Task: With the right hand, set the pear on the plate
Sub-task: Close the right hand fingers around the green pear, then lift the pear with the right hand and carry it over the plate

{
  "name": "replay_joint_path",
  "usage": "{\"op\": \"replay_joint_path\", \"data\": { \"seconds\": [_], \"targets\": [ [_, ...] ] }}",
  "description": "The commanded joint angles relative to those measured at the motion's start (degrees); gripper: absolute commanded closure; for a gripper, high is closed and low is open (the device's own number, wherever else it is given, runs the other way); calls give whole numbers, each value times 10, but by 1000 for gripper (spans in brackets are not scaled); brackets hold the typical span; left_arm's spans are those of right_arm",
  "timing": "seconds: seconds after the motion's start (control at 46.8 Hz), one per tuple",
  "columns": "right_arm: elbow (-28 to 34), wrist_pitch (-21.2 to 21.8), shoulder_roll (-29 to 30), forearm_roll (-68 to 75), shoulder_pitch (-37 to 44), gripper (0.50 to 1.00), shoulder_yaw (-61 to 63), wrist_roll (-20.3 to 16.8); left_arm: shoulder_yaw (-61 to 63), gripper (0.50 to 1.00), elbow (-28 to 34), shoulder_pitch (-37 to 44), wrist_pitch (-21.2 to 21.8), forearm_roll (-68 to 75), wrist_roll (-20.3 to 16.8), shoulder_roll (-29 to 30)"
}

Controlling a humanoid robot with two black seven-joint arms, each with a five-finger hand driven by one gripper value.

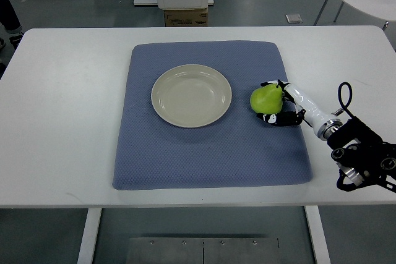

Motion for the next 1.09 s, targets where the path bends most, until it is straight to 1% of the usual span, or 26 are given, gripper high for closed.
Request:
{"op": "replay_joint_path", "data": {
  "seconds": [0.0,0.449,0.642,0.834,1.07],
  "targets": [
    [-1,0,0,2,3,1000,-7,0,0,500,0,0,0,0,0,0],
    [-1,4,-13,31,29,1000,-2,5,0,500,0,0,0,0,0,0],
    [0,10,-38,40,66,1000,0,5,0,500,0,1,0,0,0,0],
    [0,25,-47,44,94,1000,0,5,0,500,0,0,0,0,0,0],
    [3,26,-31,43,109,1000,-1,3,0,500,0,0,0,0,0,0]
  ]
}}
